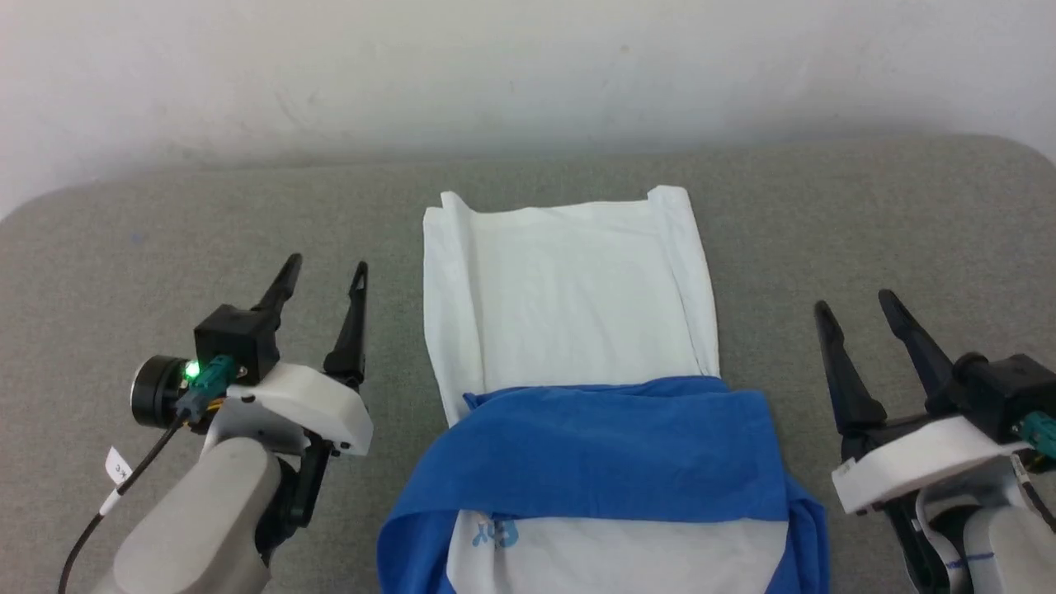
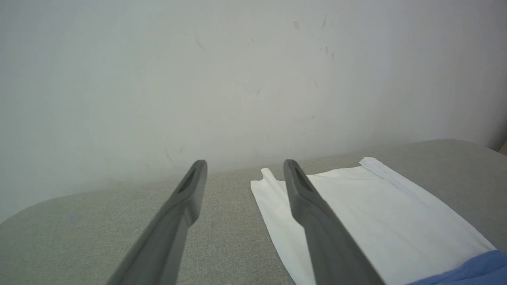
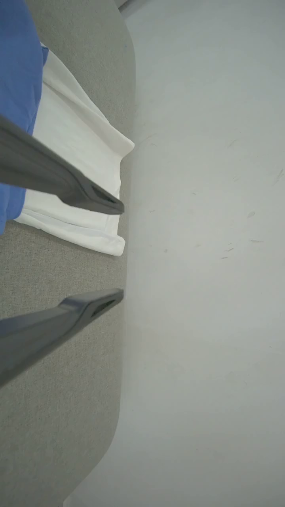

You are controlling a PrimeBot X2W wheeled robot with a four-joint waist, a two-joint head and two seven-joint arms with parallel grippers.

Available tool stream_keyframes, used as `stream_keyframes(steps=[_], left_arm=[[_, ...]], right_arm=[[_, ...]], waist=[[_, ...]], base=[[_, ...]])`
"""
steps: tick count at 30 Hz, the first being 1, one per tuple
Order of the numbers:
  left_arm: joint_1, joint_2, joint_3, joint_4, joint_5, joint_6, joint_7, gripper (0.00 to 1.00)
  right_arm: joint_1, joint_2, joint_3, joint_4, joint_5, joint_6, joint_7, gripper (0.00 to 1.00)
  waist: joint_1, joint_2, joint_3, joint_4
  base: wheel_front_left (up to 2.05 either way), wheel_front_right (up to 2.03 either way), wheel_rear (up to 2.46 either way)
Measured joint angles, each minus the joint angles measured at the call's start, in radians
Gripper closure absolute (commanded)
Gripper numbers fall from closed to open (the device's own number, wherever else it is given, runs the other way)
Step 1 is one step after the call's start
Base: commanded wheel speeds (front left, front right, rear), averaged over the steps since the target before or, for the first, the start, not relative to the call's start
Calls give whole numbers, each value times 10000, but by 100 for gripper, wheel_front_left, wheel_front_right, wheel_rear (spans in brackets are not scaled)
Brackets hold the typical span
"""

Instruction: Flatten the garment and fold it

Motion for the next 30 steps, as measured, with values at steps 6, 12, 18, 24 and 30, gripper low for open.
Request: stream_keyframes(steps=[6,12,18,24,30], left_arm=[[-429,144,-410,155,136,-453,660,0],[-2778,293,-965,1156,324,-1705,2548,0],[-5166,336,-1187,2709,347,-2957,4259,0],[-6655,301,-1323,4236,-90,-3609,6015,0],[-7310,431,-1496,5047,-466,-3814,6984,0]], right_arm=[[-616,13,242,-38,-6,0,-6,0],[-1276,100,545,-242,-8,0,-44,0],[-1671,291,729,-389,-13,0,-290,0],[-1763,451,729,-408,-13,0,-504,0],[-1760,616,568,-245,205,0,-723,0]], waist=[[0,0,653,3],[3,0,1590,-116],[4,0,2626,-422],[4,0,3490,-917],[1,0,4056,-1506]], base=[[0,0,0],[0,0,0],[0,0,0],[0,0,0],[0,0,0]])
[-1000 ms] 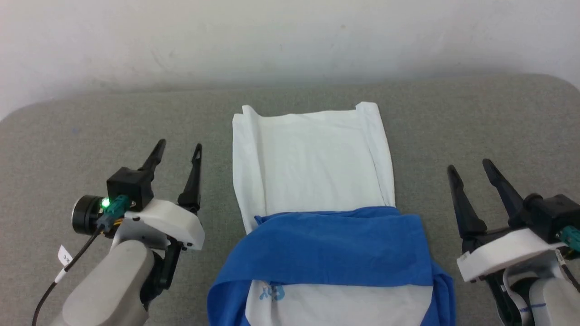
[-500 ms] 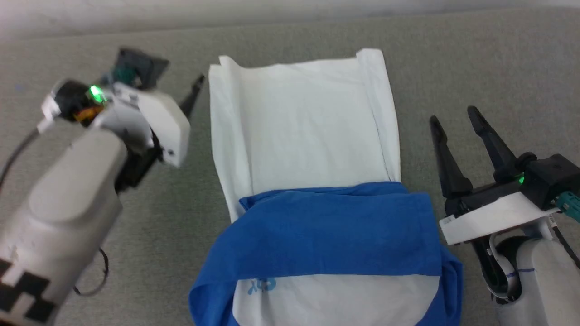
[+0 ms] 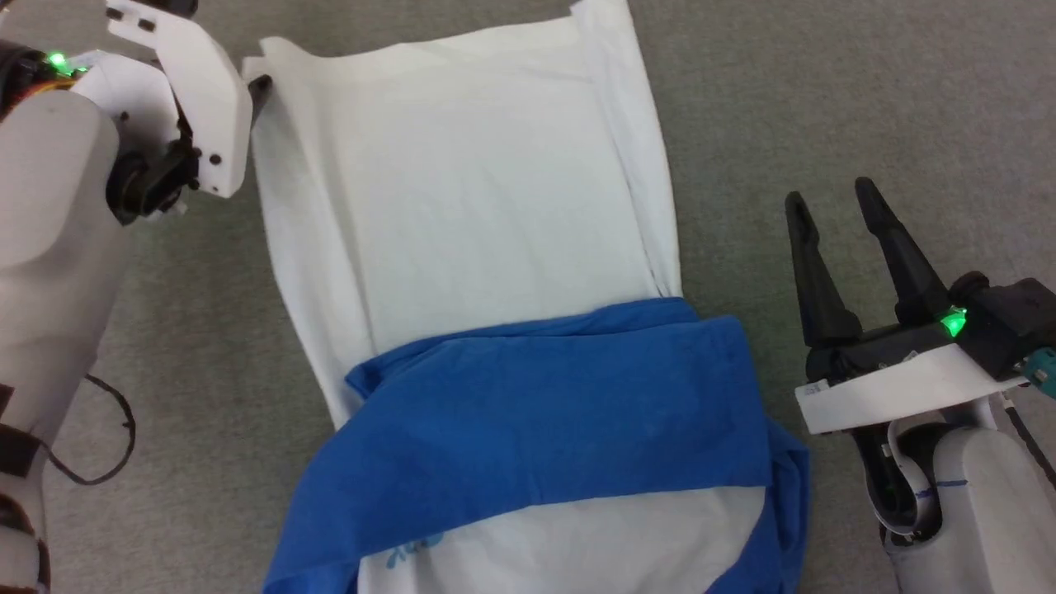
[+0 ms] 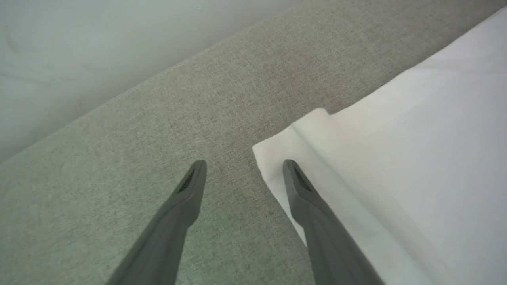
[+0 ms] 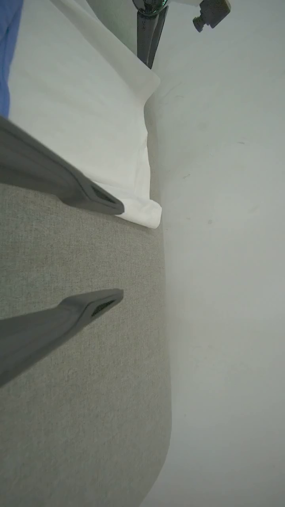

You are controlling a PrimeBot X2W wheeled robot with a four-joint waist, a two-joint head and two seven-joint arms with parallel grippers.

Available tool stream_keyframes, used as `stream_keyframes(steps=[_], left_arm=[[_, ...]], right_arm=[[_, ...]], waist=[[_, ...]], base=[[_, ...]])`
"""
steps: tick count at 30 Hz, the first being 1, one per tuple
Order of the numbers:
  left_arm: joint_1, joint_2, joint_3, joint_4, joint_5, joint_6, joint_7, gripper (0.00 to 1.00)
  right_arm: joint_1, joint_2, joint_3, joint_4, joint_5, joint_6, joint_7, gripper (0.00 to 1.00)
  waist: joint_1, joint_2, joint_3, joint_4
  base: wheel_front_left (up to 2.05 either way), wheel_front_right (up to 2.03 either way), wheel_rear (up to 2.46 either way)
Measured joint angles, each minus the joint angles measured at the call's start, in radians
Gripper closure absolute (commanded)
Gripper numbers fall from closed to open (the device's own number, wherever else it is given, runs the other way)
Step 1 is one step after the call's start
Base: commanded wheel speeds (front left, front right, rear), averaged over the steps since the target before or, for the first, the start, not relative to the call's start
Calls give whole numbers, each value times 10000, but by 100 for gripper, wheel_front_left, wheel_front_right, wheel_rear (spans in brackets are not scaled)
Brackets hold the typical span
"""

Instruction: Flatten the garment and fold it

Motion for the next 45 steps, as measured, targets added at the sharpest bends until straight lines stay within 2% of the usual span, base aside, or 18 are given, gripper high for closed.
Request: stream_keyframes(steps=[6,11,12,13,14,16,19,25,27,30,34,38,45], left_arm=[[-379,21,-128,196,-196,-73,259,0],[-636,38,-353,291,-520,-75,1087,0],[-686,36,-382,295,-656,-75,1346,23],[-725,38,-426,267,-779,-75,1555,98],[-729,40,-449,213,-871,-75,1657,100],[-700,33,-477,130,-1014,-90,1605,100],[-441,-4,-495,128,-947,-46,773,100],[270,-42,-476,259,-493,640,-1062,100],[429,-115,-477,146,-449,723,-1505,100],[583,-245,-464,-320,-393,825,-2094,100],[803,-426,-564,-1237,-203,963,-2635,100],[1065,-531,-690,-2278,19,1256,-2947,100],[1524,-663,-792,-4052,224,1812,-3390,100]], right_arm=[[3,52,-90,295,75,0,-173,0],[2,88,-71,422,75,0,-207,0],[2,90,-77,437,75,0,-221,0],[2,90,-84,445,75,0,-247,0],[2,88,-92,454,73,0,-255,0],[2,73,-127,493,71,0,-261,0],[4,-63,-176,556,52,0,-244,0],[15,-798,-299,479,-65,0,267,0],[14,-1164,-316,364,-63,0,669,0],[-71,-1722,-140,209,270,0,1670,0],[-852,-2767,322,192,1070,0,3620,0],[-2210,-3971,1124,428,1958,0,5597,0],[-4963,-5200,2615,1810,3218,0,7737,0]], waist=[[-1,0,375,-361],[-2,0,465,-441],[-2,0,463,-433],[-2,0,458,-420],[-2,0,451,-403],[-1,0,420,-354],[-1,0,275,-273],[-1,0,-298,19],[-1,0,-522,179],[-1,0,-776,515],[-2,0,-978,1068],[-2,0,-1000,1656],[0,0,-595,2549]], base=[[0,0,0],[0,0,0],[0,0,0],[0,0,0],[0,0,0],[0,0,0],[0,0,0],[0,0,0],[0,0,0],[0,0,0],[0,0,0],[0,0,0],[0,0,0]])
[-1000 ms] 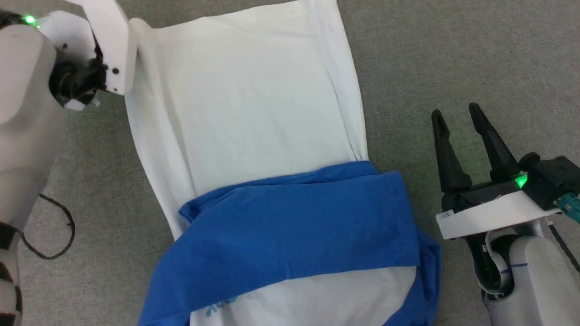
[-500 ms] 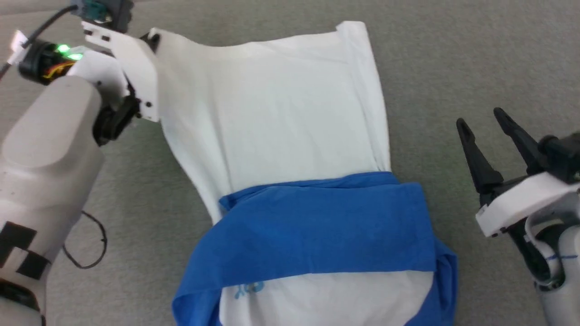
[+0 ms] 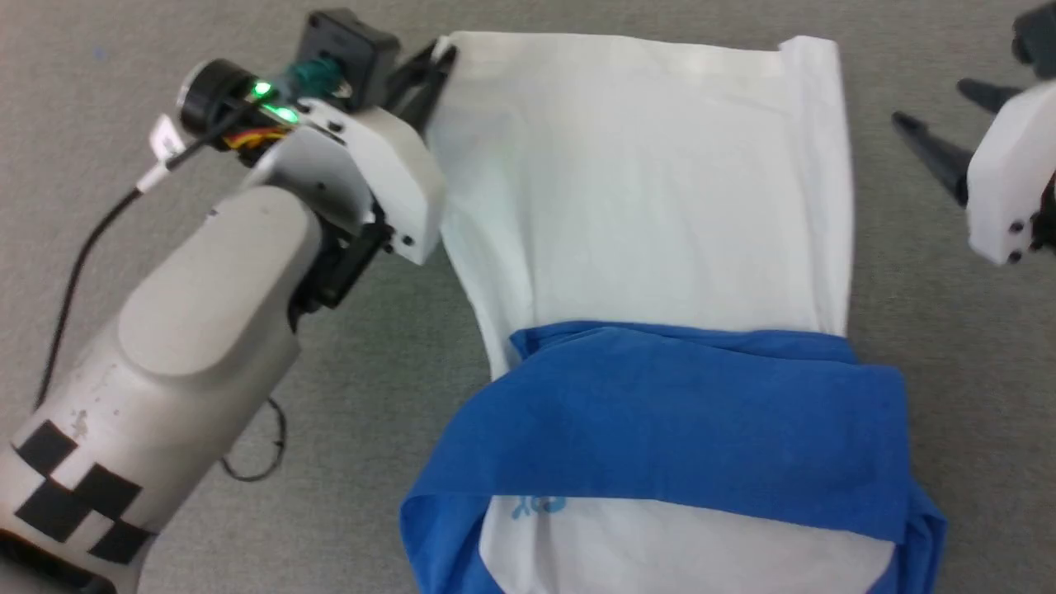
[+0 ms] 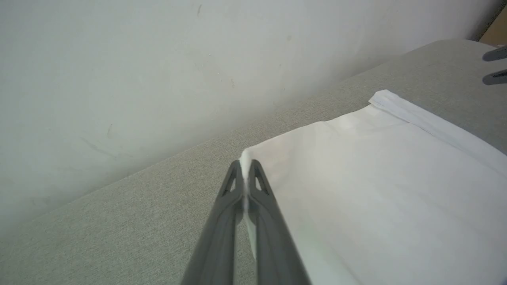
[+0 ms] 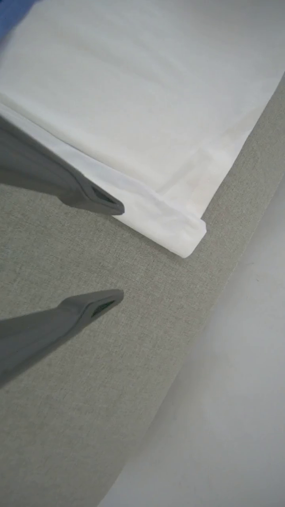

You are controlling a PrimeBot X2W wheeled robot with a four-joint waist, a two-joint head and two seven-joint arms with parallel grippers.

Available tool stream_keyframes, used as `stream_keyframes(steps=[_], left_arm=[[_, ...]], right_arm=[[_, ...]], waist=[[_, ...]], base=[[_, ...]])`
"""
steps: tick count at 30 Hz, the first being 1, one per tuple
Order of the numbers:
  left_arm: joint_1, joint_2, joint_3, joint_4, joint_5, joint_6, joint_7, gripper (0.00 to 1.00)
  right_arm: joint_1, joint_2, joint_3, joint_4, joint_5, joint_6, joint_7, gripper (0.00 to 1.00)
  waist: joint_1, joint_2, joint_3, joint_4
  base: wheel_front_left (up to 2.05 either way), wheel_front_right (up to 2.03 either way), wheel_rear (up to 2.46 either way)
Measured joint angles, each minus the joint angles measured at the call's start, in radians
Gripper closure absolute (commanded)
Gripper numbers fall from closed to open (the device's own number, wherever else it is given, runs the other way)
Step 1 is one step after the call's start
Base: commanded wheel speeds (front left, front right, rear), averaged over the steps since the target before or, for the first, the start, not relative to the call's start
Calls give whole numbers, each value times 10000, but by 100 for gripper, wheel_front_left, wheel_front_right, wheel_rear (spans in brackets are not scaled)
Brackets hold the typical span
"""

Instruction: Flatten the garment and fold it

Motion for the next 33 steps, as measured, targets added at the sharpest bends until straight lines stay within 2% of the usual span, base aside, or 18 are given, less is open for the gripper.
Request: stream_keyframes(steps=[6,13,22,23,24,25,28,33], left_arm=[[181,-257,-211,-1149,178,328,-75,100],[175,-614,-514,-1684,364,364,-71,100],[169,-918,-610,-1703,403,364,-253,100],[169,-920,-610,-1676,403,364,-263,100],[169,-922,-612,-1630,403,364,-267,100],[169,-920,-616,-1572,401,364,-295,100],[170,-918,-604,-1402,372,364,-370,100],[181,-861,-514,-884,253,359,-614,100]], right_arm=[[-1752,-512,1287,1459,247,0,667,0],[-3021,-840,2512,2847,395,0,696,0],[-4075,-1620,4606,3252,736,-2,376,0],[-4162,-1726,4813,3243,874,-12,378,48],[-4258,-1816,5005,3231,1026,-12,378,88],[-4336,-1873,5202,3206,1174,-13,370,100],[-4436,-1858,5693,3195,1486,6,79,100],[-4450,-1565,6038,3802,1595,6,-1214,100]], waist=[[1,0,476,748],[1,0,1000,1517],[-3,0,1472,2107],[-3,0,1493,2139],[-3,0,1505,2160],[-2,0,1502,2163],[-2,0,1442,2108],[1,0,1178,1885]], base=[[0,0,0],[0,0,0],[0,0,0],[0,0,0],[0,0,0],[0,0,0],[0,0,0],[0,0,0]])
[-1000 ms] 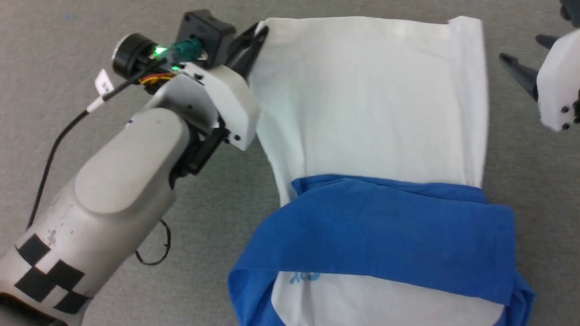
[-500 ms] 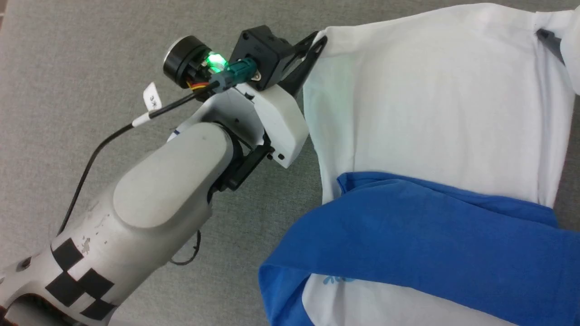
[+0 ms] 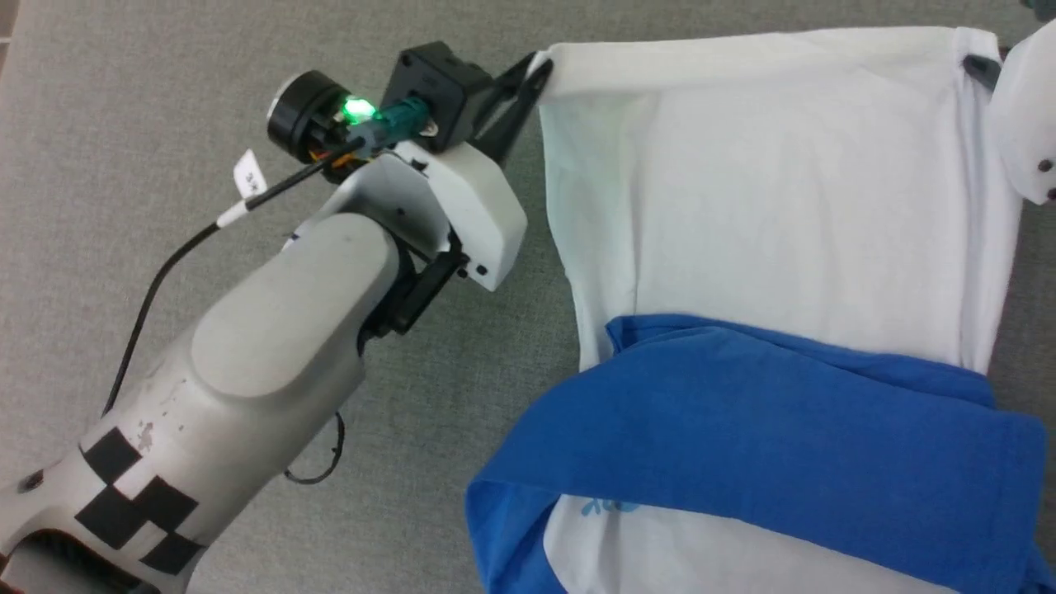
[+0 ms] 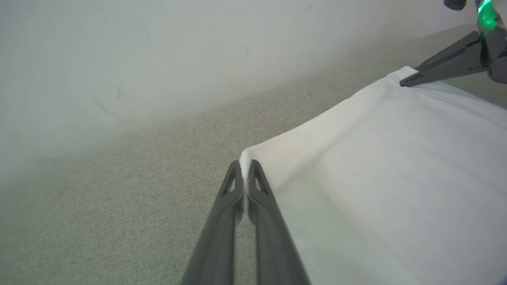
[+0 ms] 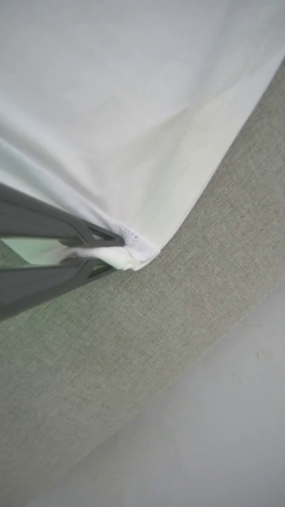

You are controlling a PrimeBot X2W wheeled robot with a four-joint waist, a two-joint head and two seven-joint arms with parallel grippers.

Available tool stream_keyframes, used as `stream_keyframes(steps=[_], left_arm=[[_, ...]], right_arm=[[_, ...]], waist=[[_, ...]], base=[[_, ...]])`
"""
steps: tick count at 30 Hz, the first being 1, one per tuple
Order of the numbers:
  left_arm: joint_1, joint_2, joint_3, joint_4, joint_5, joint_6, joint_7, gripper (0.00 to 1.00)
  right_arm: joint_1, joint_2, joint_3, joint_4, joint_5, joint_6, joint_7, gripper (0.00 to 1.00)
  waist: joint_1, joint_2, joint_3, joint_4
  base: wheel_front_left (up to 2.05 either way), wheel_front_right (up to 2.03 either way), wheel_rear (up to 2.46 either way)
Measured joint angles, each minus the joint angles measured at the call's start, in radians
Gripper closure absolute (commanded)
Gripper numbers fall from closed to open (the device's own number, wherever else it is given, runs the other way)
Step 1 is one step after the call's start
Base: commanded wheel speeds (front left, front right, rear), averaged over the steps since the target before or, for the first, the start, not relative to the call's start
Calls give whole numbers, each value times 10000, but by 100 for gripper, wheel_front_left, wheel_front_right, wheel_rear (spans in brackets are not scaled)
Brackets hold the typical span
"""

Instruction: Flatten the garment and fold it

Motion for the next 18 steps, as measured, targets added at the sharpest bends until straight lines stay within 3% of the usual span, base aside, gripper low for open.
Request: stream_keyframes(steps=[7,12,18], left_arm=[[222,232,222,744,-213,-33,-449,100],[559,589,337,1034,-389,-42,-600,100],[1351,1055,326,663,-556,54,-589,100]], right_arm=[[369,460,88,702,-23,-2,-2288,100],[857,589,-69,556,17,-2,-3768,100],[1952,489,-393,-98,90,-2,-4761,100]], waist=[[0,0,-715,-498],[-1,1,-1415,-911],[-2,0,-2363,-1345]], base=[[0,0,0],[0,0,0],[0,0,0]])
